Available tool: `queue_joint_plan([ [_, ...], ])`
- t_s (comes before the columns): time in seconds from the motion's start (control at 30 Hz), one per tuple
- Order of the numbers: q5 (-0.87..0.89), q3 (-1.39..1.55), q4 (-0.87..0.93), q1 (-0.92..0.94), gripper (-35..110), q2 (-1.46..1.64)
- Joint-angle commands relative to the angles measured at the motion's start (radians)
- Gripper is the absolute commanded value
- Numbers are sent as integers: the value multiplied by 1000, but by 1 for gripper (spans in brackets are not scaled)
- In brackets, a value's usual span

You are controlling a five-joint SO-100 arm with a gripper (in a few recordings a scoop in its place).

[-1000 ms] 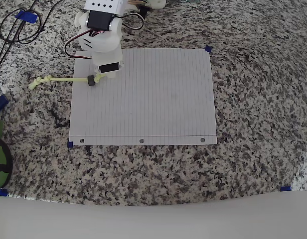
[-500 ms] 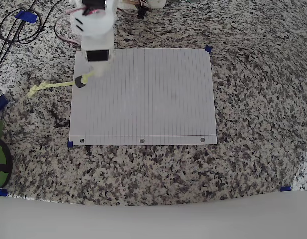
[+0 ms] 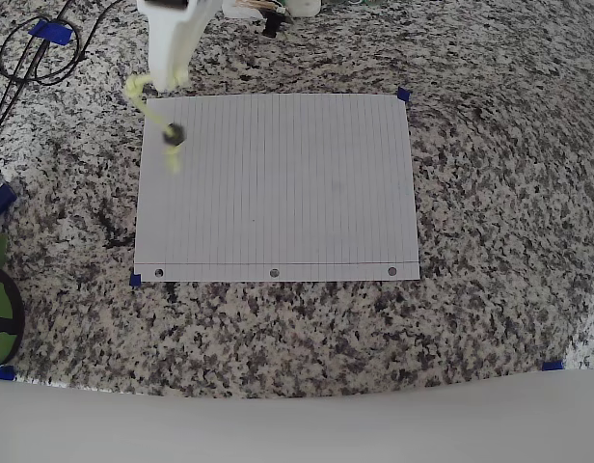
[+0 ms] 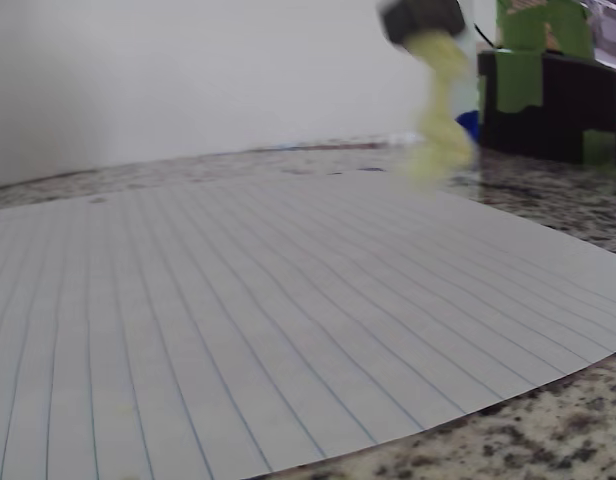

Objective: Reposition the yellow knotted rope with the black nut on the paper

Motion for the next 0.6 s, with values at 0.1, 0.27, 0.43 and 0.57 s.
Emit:
queue_joint_plan([
  [0.1, -12, 5, 72, 9, 0, 109],
  [0.27, 43, 51, 31, 35, 0, 135],
  [0.43, 184, 216, -132, 74, 0, 195],
  [0.57, 301, 339, -166, 28, 0, 262],
])
